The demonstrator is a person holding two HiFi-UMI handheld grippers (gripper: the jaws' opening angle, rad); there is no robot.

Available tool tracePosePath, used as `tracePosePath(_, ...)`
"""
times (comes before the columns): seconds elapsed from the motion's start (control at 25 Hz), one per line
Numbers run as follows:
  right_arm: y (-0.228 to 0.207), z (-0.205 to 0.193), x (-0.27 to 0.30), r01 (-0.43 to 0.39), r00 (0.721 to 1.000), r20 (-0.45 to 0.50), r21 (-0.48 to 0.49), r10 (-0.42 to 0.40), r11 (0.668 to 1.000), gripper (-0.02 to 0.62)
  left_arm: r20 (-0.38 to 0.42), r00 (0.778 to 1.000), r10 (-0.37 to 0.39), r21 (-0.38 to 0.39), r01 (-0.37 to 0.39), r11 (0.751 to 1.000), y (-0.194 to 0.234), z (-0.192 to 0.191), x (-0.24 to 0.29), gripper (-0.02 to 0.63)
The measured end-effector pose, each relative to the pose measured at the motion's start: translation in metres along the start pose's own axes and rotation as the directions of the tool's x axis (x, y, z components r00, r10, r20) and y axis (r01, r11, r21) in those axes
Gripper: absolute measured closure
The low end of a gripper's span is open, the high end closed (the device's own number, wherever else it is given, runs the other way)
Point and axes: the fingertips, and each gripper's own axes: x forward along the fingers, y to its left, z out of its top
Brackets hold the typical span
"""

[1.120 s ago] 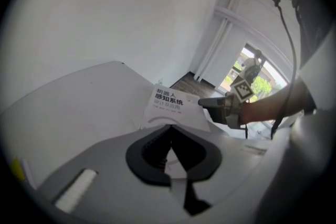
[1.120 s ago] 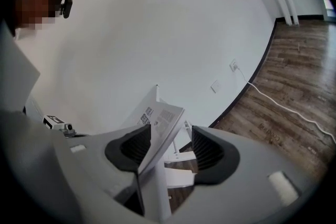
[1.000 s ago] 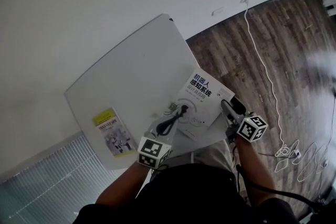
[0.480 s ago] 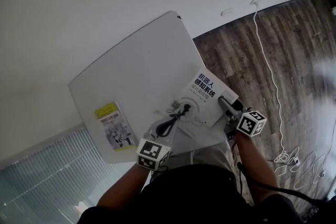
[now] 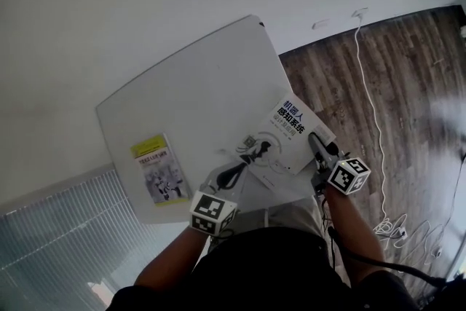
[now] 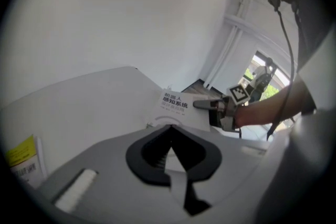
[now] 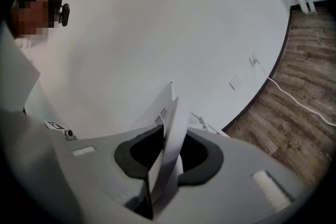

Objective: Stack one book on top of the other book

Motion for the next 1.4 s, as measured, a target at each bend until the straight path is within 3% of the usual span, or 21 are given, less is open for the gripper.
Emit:
tracePosePath(0.28, 0.025, 0.014, -0.011, 0.03, 0.999, 0.048, -0.089, -0.026, 0.996, 0.52, 0.042, 0.999, 0.014, 0.013, -0.015, 1.0, 0.007, 0.007, -0.02, 0.598)
tracePosePath(0.6, 0.06, 0.019, -0.024, 0.0, 0.992, 0.123, -0.145, 0.019, 0.989, 0.529, 0.092, 0.995, 0.043, 0.017, -0.045, 0.999, 0.02, 0.0, -0.048, 0.598)
tracePosePath(0.92, 0.09, 0.048, -0.032, -0.06, 0.985, 0.151, -0.179, 0.088, 0.982, 0.54, 0.131, 0.985, 0.115, 0.011, -0.117, 0.993, 0.036, 0.022, -0.07, 0.598)
tracePosePath(1.4, 0.155, 0.059, -0.035, -0.182, 0.966, 0.147, -0.208, 0.215, 0.961, 0.545, 0.197, 0.973, 0.118, 0.02, -0.125, 0.992, 0.04, 0.033, -0.089, 0.598)
